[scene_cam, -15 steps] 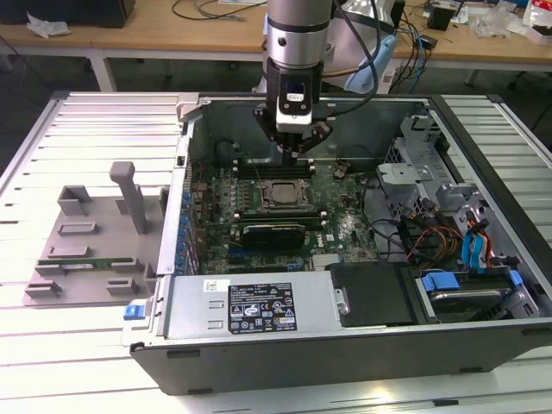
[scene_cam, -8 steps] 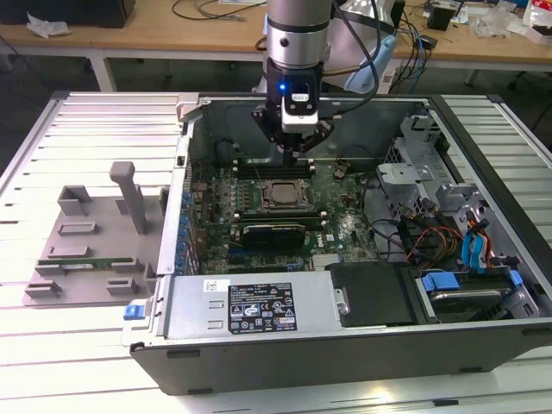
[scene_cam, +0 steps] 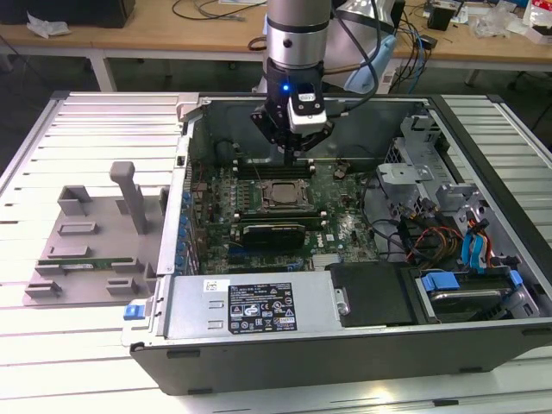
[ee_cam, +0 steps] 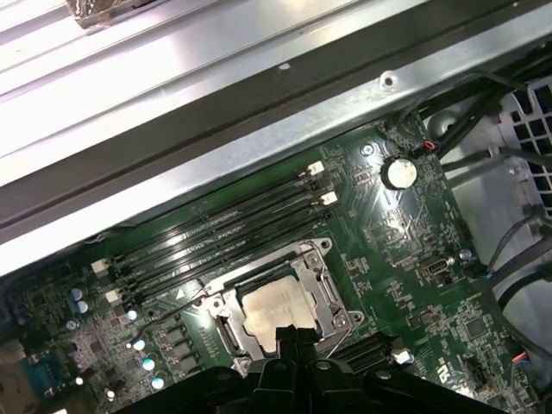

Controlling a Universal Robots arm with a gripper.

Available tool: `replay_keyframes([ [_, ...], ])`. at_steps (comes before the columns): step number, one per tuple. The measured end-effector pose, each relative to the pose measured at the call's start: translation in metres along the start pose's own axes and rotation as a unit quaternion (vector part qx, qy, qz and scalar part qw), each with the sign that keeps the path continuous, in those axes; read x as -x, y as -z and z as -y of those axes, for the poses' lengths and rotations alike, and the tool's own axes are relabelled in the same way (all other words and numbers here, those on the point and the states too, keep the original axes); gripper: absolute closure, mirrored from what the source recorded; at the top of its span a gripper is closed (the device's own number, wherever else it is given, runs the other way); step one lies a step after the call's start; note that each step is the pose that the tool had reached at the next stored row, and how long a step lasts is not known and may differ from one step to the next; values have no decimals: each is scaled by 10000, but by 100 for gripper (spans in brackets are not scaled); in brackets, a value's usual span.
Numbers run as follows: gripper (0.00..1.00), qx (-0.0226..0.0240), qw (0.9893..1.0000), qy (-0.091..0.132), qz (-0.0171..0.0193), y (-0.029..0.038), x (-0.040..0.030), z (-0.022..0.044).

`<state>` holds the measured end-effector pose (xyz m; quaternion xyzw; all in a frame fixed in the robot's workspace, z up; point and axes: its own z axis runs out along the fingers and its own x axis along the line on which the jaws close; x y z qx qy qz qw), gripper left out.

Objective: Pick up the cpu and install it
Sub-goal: 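Install the first cpu locking lever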

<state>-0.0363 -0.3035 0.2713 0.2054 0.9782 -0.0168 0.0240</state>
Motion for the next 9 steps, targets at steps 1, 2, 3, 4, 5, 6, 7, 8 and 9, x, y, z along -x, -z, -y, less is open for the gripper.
replay_keyframes([
  [1, 89, 4, 10000, 82, 2, 0, 0, 0],
  [2, 89, 7, 9999, 139, 3, 0, 0, 0],
  [3, 89, 12, 9998, 210, 5, 0, 0, 0],
  [4, 89, 14, 9997, 263, 6, 0, 0, 0],
  [5, 89, 19, 9994, 356, 8, 0, 0, 0],
  [6, 89, 23, 9991, 416, 10, 0, 0, 0],
  [7, 89, 26, 9988, 488, 11, 0, 0, 0],
  [8, 89, 29, 9986, 530, 12, 0, 0, 0],
  [9, 89, 30, 9984, 561, 13, 0, 0, 0],
])
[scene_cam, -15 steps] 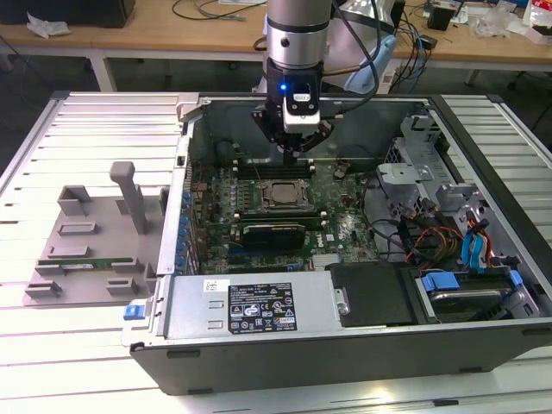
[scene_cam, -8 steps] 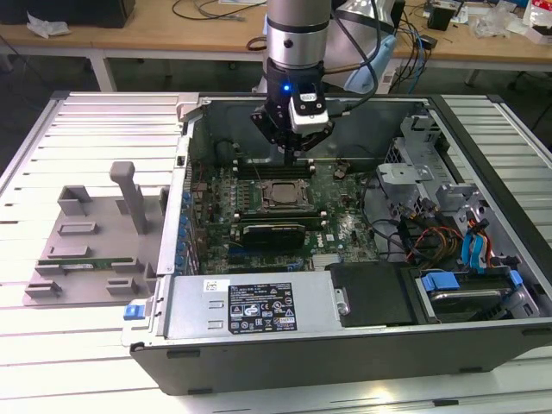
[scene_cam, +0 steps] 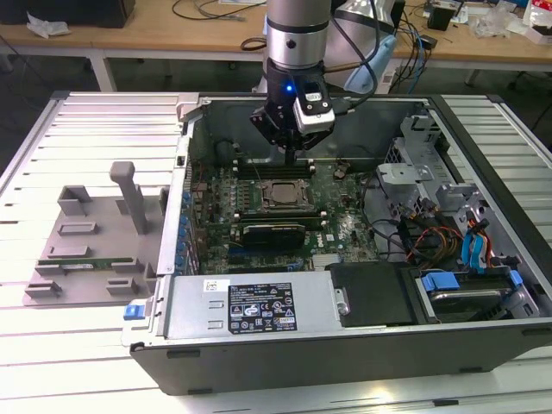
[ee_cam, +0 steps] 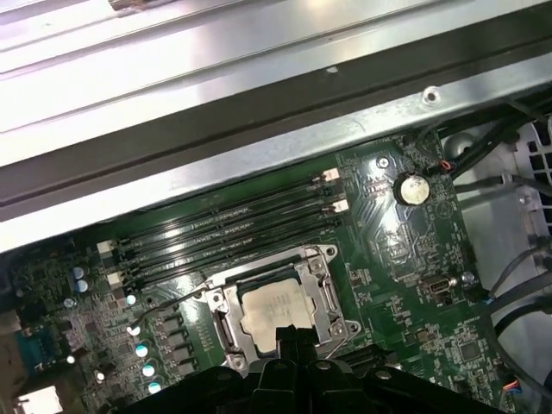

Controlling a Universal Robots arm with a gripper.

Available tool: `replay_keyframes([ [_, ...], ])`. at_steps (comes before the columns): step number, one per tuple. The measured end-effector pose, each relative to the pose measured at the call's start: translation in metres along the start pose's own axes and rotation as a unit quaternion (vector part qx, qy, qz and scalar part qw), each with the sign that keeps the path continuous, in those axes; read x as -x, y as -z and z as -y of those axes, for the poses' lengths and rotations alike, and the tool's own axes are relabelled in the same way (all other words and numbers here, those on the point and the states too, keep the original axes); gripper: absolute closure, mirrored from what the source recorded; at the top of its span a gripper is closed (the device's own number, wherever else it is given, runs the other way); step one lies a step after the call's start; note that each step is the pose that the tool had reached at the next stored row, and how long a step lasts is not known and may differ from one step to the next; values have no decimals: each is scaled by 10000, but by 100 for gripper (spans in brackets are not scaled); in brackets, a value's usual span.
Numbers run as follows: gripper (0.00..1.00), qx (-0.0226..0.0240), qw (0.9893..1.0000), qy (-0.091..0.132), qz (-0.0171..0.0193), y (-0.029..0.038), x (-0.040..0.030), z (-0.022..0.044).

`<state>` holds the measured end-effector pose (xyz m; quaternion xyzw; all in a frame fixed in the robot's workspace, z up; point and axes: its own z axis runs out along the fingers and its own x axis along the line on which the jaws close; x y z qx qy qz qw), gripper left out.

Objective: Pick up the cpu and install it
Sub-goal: 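Install the first cpu locking lever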

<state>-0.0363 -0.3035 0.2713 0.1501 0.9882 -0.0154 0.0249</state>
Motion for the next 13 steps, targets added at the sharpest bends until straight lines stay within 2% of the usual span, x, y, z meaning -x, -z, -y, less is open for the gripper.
replay_keyframes([
  [3, 89, 13, 9997, 248, 6, 0, 0, 0],
  [8, 89, 26, 9988, 487, 11, 0, 0, 0],
  [13, 89, 51, 9956, 937, 22, 0, 0, 0],
])
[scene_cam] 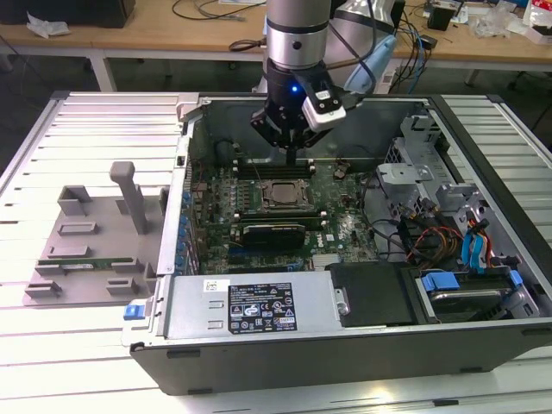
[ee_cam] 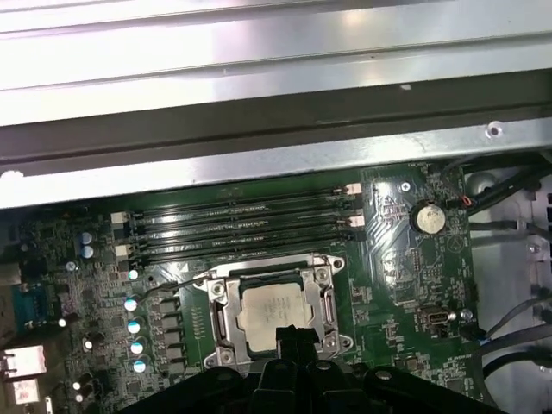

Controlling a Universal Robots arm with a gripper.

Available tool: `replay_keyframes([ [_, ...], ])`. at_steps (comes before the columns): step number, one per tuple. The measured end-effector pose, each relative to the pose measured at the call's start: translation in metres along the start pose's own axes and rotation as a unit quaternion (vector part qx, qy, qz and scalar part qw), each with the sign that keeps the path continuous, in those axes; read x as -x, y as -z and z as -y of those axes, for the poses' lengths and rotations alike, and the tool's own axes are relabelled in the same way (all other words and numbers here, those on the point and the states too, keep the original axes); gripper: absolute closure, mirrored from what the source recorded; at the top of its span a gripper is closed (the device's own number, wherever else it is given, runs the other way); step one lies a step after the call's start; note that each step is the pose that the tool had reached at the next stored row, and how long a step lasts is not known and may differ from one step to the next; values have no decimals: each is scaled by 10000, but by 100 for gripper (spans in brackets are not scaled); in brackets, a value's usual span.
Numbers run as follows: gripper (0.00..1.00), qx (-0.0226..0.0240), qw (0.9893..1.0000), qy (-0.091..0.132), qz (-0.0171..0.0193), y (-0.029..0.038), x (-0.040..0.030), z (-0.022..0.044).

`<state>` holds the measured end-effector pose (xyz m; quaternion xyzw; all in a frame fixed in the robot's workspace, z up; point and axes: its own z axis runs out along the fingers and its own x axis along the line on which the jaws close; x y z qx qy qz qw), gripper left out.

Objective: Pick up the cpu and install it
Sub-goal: 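Install the first cpu locking lever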

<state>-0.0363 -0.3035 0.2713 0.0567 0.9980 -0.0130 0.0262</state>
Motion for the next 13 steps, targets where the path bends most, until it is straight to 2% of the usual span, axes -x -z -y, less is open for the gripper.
replay_keyframes([
  [2, 89, 9, 9999, 159, 4, 0, 0, 0],
  [5, 89, 18, 9991, 428, 10, 0, 0, 0],
  [6, 89, 16, 9991, 430, 3, 0, 1, 0],
  [8, 89, 1, 9989, 434, -192, -6, 6, -1],
  [9, 89, 2, 9989, 434, -192, -6, -2, 0],
  [13, 89, 6, 9989, 435, -190, 1, -151, 17],
])
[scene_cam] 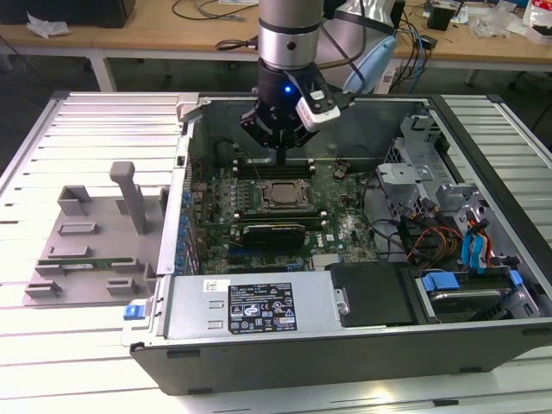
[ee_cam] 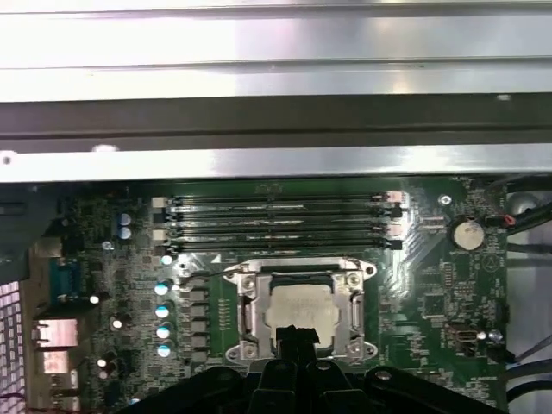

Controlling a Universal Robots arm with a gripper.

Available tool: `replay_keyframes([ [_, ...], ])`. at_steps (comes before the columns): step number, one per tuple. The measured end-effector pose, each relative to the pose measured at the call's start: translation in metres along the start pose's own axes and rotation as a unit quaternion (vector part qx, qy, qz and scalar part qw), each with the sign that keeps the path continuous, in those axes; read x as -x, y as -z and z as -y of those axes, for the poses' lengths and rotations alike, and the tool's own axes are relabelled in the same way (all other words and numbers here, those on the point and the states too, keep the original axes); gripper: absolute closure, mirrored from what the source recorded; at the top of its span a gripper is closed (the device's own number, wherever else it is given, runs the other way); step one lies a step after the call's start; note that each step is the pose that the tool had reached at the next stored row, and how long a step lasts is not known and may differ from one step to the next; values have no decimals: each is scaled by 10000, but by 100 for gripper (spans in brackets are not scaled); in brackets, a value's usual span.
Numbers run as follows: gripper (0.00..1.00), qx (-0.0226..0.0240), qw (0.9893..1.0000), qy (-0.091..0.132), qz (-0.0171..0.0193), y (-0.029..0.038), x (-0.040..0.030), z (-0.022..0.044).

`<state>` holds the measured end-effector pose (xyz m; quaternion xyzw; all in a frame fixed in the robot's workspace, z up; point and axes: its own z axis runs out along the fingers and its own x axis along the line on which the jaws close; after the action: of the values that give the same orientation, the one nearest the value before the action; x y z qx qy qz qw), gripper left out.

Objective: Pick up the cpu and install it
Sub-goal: 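Install the first cpu locking lever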

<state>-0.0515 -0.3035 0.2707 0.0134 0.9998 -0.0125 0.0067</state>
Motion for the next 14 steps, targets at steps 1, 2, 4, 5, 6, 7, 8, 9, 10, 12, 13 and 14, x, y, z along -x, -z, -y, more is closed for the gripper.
replay_keyframes([
  [1, 89, 5, 10000, -1, 0, 0, -47, 1],
  [2, 89, 12, 10000, -1, 0, 1, -88, 2],
  [4, 89, 16, 10000, -1, 0, 1, -128, 3],
  [5, 89, 18, 10000, -1, 0, 1, -145, 4],
  [6, 89, 20, 10000, -1, -1, 1, -179, 5],
  [7, 89, 20, 10000, 0, -1, 1, -212, 6],
  [8, 89, 21, 10000, -1, 0, 1, -238, 6],
  [9, 89, 22, 10000, -1, 0, 1, -256, 7],
  [10, 89, 22, 10000, -1, -1, 1, -285, 8],
  [12, 89, 24, 10000, -1, -1, 1, -373, 10],
  [13, 89, 25, 10000, -1, -1, 1, -408, 11],
  [14, 89, 25, 10000, -1, 0, 0, -441, 12],
])
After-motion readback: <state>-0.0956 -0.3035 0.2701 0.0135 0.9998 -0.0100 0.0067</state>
